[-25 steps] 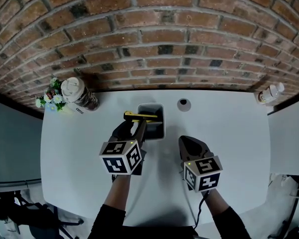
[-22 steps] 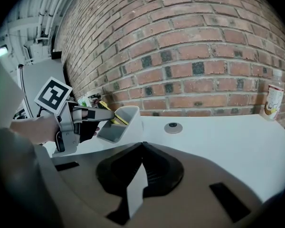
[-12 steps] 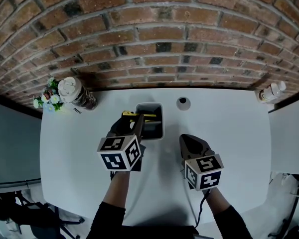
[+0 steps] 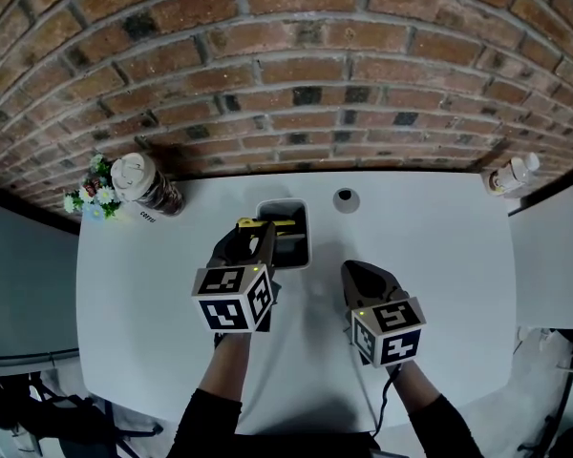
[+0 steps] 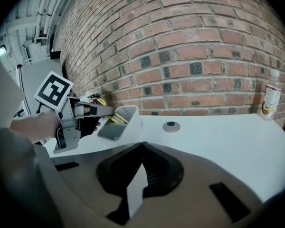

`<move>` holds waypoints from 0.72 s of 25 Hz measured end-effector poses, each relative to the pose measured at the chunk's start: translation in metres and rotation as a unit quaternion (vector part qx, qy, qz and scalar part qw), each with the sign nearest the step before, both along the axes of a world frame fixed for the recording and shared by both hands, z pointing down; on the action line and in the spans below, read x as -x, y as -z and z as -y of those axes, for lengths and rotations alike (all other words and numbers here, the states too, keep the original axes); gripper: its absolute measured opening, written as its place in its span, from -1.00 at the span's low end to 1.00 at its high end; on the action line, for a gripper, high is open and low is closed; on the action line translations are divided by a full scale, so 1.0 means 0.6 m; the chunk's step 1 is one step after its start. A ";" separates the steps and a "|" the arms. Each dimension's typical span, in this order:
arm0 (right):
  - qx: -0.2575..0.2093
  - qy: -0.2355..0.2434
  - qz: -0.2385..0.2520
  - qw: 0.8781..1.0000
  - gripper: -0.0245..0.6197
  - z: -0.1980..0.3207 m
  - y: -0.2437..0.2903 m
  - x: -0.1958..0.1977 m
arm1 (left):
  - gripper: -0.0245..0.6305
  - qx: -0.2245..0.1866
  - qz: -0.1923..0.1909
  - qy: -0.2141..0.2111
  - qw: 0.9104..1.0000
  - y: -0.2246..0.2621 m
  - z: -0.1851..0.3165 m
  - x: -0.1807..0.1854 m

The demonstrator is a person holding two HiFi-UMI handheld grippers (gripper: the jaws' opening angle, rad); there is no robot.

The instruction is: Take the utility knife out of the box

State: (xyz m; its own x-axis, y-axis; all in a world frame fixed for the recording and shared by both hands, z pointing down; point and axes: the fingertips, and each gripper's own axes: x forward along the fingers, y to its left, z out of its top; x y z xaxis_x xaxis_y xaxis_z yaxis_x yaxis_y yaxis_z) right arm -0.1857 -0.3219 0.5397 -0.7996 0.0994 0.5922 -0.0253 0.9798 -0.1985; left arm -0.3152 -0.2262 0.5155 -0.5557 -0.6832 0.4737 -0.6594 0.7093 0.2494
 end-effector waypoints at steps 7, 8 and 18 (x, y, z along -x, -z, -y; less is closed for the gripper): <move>-0.004 -0.007 0.002 1.000 -0.90 0.002 0.010 -0.010 | -0.64 -0.004 0.000 -0.012 1.000 0.006 0.008 -0.009; -0.005 -0.008 0.003 1.000 -0.90 0.003 0.012 -0.012 | -0.65 -0.005 0.001 -0.014 1.000 0.007 0.009 -0.011; -0.015 -0.021 0.015 1.000 -0.90 0.006 0.033 -0.029 | -0.70 -0.022 0.026 -0.017 0.999 0.041 0.008 -0.022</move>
State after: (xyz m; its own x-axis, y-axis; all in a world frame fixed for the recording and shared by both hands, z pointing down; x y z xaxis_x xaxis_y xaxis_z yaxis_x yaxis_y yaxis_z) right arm -0.1684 -0.3252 0.5199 -0.8199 0.0468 0.5706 -0.0620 0.9835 -0.1698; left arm -0.3017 -0.2309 0.4910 -0.5551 -0.7211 0.4146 -0.6955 0.6758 0.2441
